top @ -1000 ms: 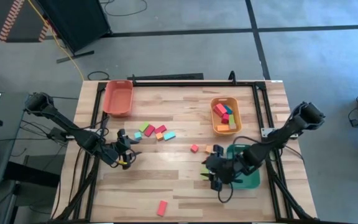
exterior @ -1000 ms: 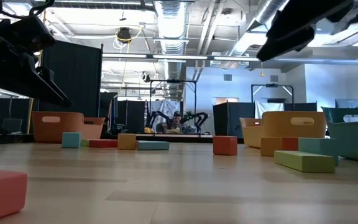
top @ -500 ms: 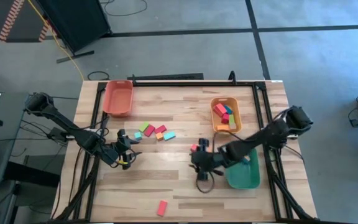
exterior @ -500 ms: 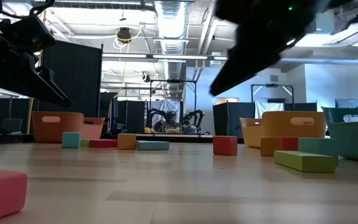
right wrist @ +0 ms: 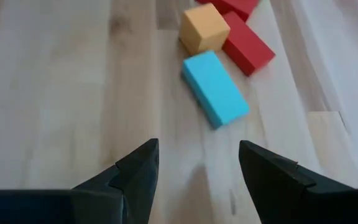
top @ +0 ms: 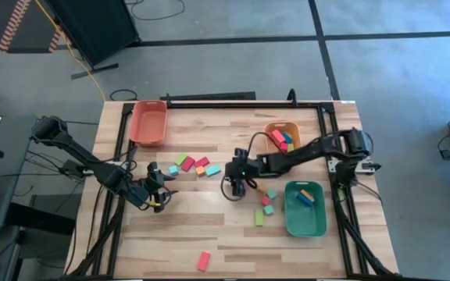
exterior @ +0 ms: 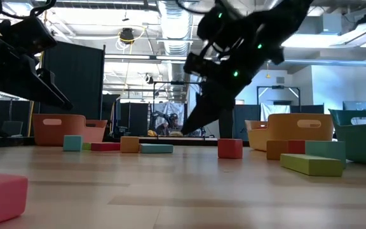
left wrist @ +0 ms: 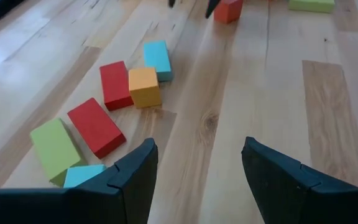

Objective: Sort blocks by size
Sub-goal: Put the small rectangular blue block into the green bin

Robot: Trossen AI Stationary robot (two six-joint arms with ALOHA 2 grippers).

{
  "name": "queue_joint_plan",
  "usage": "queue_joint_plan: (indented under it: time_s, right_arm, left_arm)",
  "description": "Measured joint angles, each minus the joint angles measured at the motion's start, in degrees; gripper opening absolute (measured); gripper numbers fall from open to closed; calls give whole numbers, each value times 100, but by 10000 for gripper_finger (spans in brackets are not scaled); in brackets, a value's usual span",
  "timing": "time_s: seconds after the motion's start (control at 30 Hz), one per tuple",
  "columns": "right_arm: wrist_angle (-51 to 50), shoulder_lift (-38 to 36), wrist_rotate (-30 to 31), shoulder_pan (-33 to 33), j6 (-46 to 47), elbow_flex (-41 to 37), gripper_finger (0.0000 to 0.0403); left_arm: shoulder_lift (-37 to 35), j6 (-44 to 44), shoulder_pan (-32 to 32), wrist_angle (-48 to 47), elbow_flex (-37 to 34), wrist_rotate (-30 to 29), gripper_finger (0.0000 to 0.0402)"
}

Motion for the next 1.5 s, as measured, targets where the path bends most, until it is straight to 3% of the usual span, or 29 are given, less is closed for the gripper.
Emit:
queue_joint_plan:
  time_s: [0.33,0.7,1.2,1.5]
  right_arm:
    - [499,570,-1095,-799,-729,412,250]
    - [-143,1413,-2013,-1125,-955,1423,250]
    - [-505,1445,-2094,-840,-823,1456,226]
    - [-506,1390,-1660,-770,-1242,1481,212]
  left_arm:
    - [0,97,46,17,0,-31,224]
    - [0,80,46,11,-2,-33,224]
    - [0,123,46,11,-2,-28,224]
    - [0,101,44,11,-2,-22,224]
